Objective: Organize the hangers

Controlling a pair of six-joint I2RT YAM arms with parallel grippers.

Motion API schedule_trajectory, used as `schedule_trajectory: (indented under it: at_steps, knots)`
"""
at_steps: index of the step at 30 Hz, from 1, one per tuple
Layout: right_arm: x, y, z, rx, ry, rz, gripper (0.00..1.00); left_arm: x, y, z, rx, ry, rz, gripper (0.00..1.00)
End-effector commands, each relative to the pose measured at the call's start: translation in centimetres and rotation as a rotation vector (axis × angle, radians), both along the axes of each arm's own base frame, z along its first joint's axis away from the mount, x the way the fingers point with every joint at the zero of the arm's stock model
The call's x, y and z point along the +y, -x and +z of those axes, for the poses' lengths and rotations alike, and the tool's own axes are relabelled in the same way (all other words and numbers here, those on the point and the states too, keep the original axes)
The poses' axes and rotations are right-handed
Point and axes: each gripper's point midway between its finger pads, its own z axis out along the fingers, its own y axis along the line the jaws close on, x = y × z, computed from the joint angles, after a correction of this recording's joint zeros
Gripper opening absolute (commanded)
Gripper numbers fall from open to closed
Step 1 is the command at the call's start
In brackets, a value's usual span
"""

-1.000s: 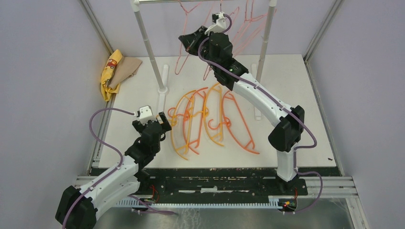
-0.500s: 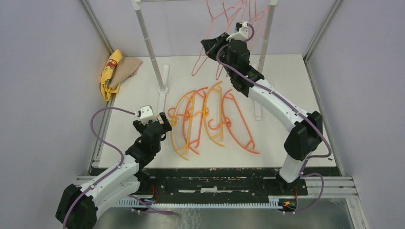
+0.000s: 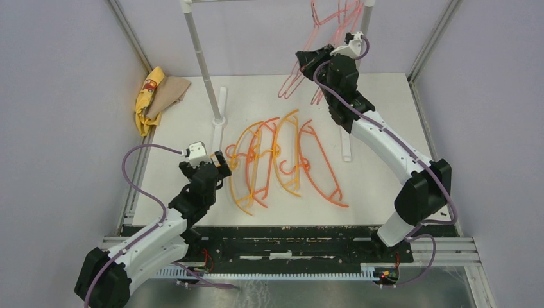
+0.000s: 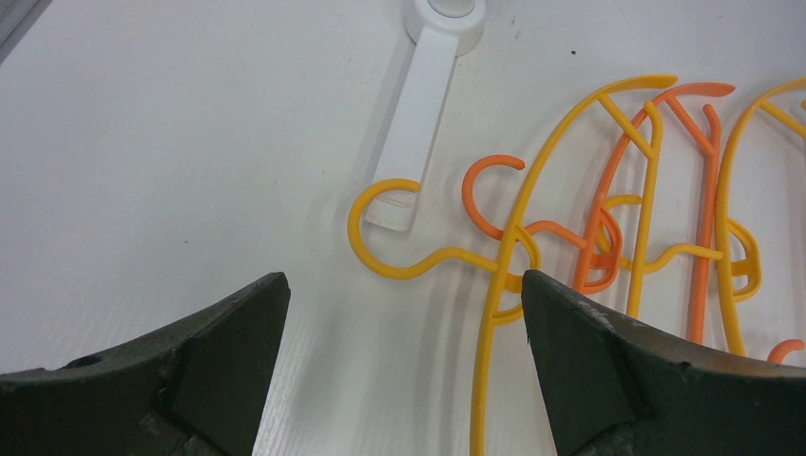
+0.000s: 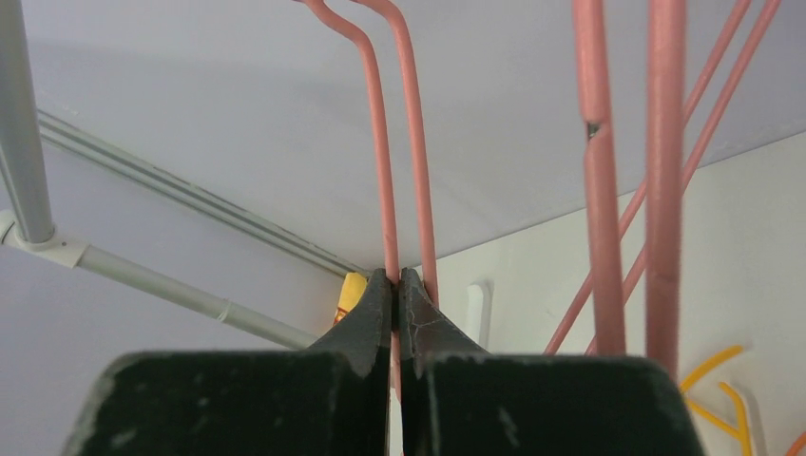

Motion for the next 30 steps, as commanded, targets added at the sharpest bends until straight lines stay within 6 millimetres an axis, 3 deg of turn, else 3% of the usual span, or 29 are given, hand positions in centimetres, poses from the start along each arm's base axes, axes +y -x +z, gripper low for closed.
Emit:
schedule_trajectory:
  at_steps: [1,8,13,18,23,30]
  knots:
    - [-3.0,0.5,2.0,-0.034,-0.056,-0.052,0.01,-0.5,-0.9,2.2,-0.067,0.049,0.014,0.98]
    - [-5.5,0.6,1.3,-0.020,-0.059,-0.085,0.01,-0.5,-0.9,2.2,-0.068,0.049,0.013,0.98]
    - [-4.7,0.2,1.1,0.001,-0.034,-0.022,0.02,-0.5,-0.9,2.1,-0.066,0.046,0.014,0.98]
    - [-3.4,0.5,1.4,0.002,-0.017,0.051,0.29,-0.4,-0.9,2.1,-0.065,0.044,0.014,0.99]
    - [-4.3,2.0,2.3,-0.020,-0.003,0.044,0.49,-0.4,-0.9,2.1,-0.066,0.044,0.015,0.98]
    - [-5.9,6.8,4.7,-0.096,0.073,0.044,0.56,-0.5,-1.0,1.9,-0.060,0.040,0.016,0.98]
